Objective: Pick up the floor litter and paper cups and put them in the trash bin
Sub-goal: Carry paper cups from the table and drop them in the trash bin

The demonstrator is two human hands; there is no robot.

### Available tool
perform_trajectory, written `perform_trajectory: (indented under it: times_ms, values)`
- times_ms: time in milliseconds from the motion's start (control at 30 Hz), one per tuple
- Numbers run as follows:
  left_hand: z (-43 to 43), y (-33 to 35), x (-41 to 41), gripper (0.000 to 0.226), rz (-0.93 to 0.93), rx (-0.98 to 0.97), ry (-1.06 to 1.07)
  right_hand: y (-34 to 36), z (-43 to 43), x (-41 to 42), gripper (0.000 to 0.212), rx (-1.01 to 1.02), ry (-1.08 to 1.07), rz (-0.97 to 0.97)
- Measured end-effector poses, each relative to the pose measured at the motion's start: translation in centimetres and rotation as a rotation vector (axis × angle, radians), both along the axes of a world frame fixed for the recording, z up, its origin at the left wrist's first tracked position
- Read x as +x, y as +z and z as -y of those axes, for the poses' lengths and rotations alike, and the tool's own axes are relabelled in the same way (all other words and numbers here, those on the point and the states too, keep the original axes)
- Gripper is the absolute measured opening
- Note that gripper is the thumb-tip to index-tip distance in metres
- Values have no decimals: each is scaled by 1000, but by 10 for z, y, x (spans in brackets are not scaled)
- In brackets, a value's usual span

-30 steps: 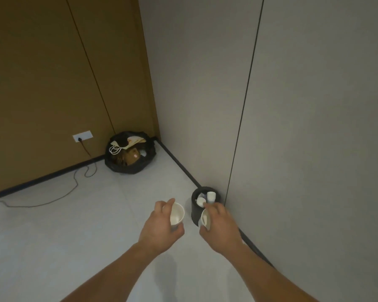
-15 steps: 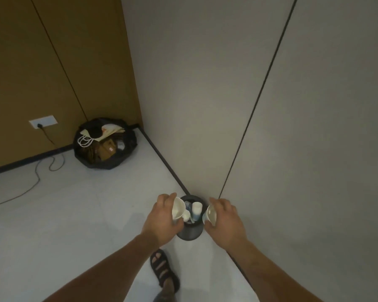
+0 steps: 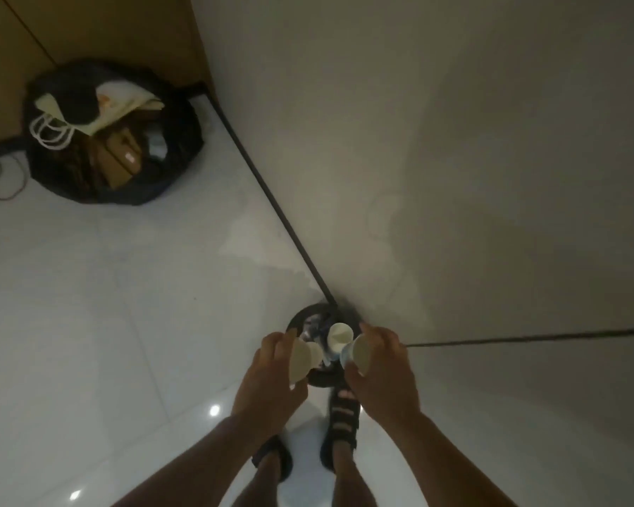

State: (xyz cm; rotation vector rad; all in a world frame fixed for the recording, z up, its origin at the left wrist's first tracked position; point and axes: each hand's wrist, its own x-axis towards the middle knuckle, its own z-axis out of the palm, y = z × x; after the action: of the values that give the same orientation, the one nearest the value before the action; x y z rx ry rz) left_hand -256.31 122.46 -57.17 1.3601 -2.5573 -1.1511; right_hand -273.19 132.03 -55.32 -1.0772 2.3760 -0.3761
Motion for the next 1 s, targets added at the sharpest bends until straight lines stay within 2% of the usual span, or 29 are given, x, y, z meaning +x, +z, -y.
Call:
perform_trajectory:
  times_ms: [233,433,567,667,833,1000]
  values:
    - [1,-178,-40,83,-21,61,57,-187,58,-57,67,53,58,-14]
    - [-15,-279,-65,83,6,108,93,-291,59,-65,69,132,191,-42]
    - [-22,-308,-65,81,72,57,100,-326,49,-61,72,137,208,8]
    - [-23,-320,-65,82,118,-39,36,-342,37,-56,81,156,276,-45]
    - [-13,-349,-60,108,316,-68,-88,-363,23,-45,97,177,386,-149]
    - [-11,-360,-57,121,360,-62,-150,-369,19,-44,99,205,403,-162]
